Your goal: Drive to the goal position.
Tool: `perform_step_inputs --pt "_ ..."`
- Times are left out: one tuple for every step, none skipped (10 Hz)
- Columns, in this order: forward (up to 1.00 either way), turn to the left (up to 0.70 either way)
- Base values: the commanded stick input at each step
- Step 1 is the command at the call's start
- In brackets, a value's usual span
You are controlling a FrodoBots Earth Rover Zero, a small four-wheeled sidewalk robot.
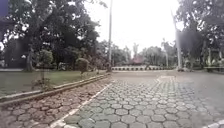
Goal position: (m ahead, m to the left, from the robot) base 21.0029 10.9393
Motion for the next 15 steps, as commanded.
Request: perform_step_inputs --pt "0.68 0.0" --pt "0.68 0.0" --pt "0.68 0.0" --pt "0.68 0.0" --pt "0.68 0.0" --pt "0.68 0.0" --pt "0.68 0.0" --pt "0.68 0.0" --pt "0.68 0.0" --pt "0.68 0.0" --pt "0.68 0.0" --pt "0.69 0.0" --pt "0.69 -0.14" --pt "0.69 -0.14" --pt "0.69 -0.13"
